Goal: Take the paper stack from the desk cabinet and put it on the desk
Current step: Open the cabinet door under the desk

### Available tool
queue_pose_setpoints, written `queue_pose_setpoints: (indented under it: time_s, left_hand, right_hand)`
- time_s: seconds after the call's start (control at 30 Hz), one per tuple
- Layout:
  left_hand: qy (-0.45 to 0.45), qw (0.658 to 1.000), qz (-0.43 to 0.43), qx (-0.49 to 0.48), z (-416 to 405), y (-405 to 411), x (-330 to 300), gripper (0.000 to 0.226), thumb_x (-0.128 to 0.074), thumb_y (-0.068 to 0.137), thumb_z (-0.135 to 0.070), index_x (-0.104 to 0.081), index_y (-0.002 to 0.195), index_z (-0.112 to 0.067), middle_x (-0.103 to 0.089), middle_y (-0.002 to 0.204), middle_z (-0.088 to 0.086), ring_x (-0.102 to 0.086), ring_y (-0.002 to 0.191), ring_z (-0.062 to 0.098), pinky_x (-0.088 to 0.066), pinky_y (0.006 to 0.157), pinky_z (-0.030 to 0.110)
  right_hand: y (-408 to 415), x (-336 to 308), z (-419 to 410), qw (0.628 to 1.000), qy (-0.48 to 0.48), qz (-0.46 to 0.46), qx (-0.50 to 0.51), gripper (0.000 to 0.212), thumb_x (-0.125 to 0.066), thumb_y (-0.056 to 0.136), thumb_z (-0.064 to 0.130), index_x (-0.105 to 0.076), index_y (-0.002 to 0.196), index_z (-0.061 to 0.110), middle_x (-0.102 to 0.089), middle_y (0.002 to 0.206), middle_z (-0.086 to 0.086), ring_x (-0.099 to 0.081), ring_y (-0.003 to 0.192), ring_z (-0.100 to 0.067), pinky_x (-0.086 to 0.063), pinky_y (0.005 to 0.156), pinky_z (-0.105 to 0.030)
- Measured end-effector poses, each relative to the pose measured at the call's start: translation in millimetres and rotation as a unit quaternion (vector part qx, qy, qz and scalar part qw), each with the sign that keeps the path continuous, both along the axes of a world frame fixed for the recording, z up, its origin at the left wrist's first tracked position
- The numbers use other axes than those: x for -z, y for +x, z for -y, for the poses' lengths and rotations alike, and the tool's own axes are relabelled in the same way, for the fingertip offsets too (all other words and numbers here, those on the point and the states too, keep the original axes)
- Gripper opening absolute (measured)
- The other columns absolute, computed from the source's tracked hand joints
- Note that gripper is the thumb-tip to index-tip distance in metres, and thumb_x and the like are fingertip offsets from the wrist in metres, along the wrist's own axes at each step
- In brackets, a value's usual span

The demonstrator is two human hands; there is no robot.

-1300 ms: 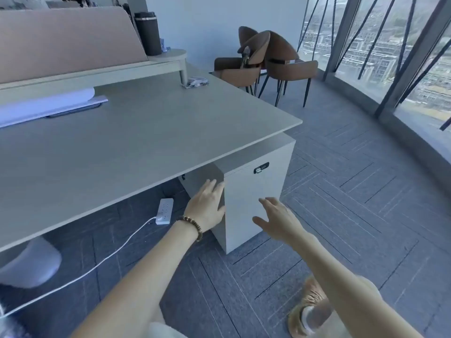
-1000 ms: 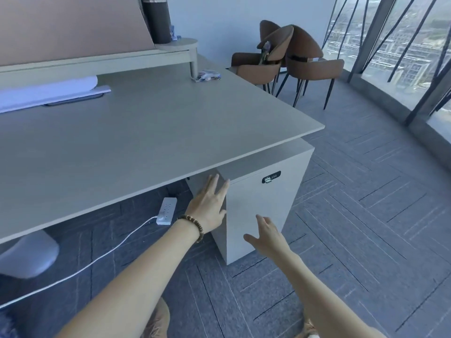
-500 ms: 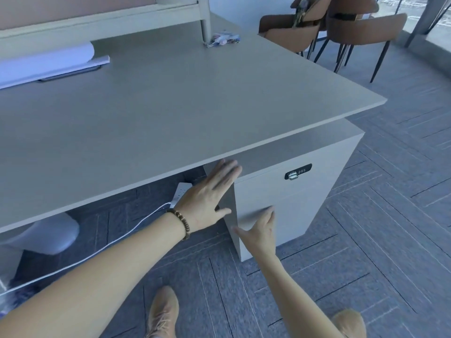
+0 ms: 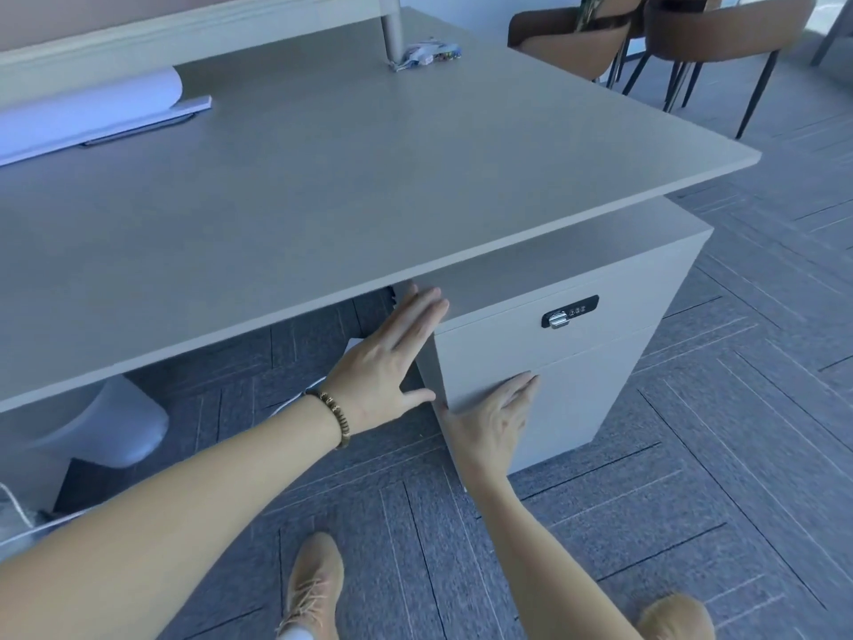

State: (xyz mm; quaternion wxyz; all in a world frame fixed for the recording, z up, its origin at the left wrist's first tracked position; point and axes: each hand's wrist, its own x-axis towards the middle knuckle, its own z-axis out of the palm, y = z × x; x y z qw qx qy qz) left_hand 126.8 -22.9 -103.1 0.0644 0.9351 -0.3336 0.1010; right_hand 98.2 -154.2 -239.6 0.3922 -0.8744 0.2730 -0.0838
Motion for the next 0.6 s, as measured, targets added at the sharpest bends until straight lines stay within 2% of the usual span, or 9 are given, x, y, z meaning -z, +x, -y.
queue_pose_setpoints:
  time_s: [0.17, 0.27, 0.33, 0.43, 0.5, 0.6]
  left_hand:
    - [0.007, 1.000, -0.019, -0.018, 6, -6, -4, 0.118, -0.077, 0.076, -0.050, -0.001, 0.159, -0.016, 0.005, 0.168, -0.003, 0.012, 0.153, 0.011, -0.023, 0.115, 0.023]
    - [0.012, 0.999, -0.025, -0.041, 10, -14, -7, 0.121, -0.078, 0.075, -0.051, 0.002, 0.159, -0.017, 0.007, 0.168, -0.004, 0.008, 0.154, 0.013, -0.024, 0.116, 0.027]
    - [0.023, 0.998, -0.025, -0.060, 15, -21, -12, 0.123, -0.079, 0.074, -0.051, 0.002, 0.159, -0.014, 0.006, 0.168, -0.001, 0.004, 0.154, 0.015, -0.018, 0.120, 0.030]
    - [0.053, 0.994, -0.016, -0.091, 24, -30, -18, 0.128, -0.080, 0.071, -0.054, 0.002, 0.159, -0.009, 0.004, 0.168, 0.005, 0.001, 0.154, 0.021, -0.008, 0.125, 0.038]
    - [0.065, 0.991, -0.018, -0.113, 28, -35, -20, 0.131, -0.081, 0.069, -0.055, 0.003, 0.158, -0.009, 0.004, 0.168, 0.006, 0.000, 0.154, 0.024, -0.004, 0.124, 0.038]
    - [0.057, 0.988, -0.033, -0.141, 37, -44, -25, 0.131, -0.085, 0.069, -0.047, 0.002, 0.158, -0.009, 0.004, 0.168, 0.006, -0.009, 0.154, 0.025, -0.009, 0.124, 0.038]
  right_hand:
    - [-20, 4, 13, 0.999, -0.032, -0.012, -0.018, 0.142, -0.067, 0.064, 0.073, 0.013, 0.155, 0.000, 0.004, 0.166, -0.020, -0.009, 0.154, -0.035, -0.019, 0.125, -0.045]
    - [-39, 1, 32, 0.993, -0.098, -0.018, -0.060, 0.138, -0.063, 0.064, 0.072, 0.011, 0.157, 0.001, 0.010, 0.167, -0.020, 0.003, 0.156, -0.034, -0.015, 0.125, -0.049]
    - [-53, -2, 50, 0.982, -0.146, -0.011, -0.120, 0.131, -0.063, 0.066, 0.067, 0.007, 0.160, 0.008, 0.010, 0.169, -0.018, 0.009, 0.156, -0.033, -0.009, 0.125, -0.054]
    - [-73, -7, 76, 0.957, -0.207, -0.026, -0.200, 0.114, -0.060, 0.069, 0.067, -0.018, 0.158, 0.009, -0.004, 0.170, -0.013, 0.007, 0.156, -0.035, -0.007, 0.125, -0.055]
    - [-84, -9, 90, 0.947, -0.224, -0.035, -0.227, 0.100, -0.060, 0.070, 0.067, -0.035, 0.149, 0.011, -0.012, 0.168, -0.014, 0.005, 0.156, -0.038, -0.010, 0.125, -0.056]
    - [-100, -14, 109, 0.937, -0.232, -0.043, -0.259, 0.086, -0.061, 0.069, 0.065, -0.044, 0.136, 0.014, -0.016, 0.167, -0.013, 0.003, 0.156, -0.039, -0.013, 0.125, -0.056]
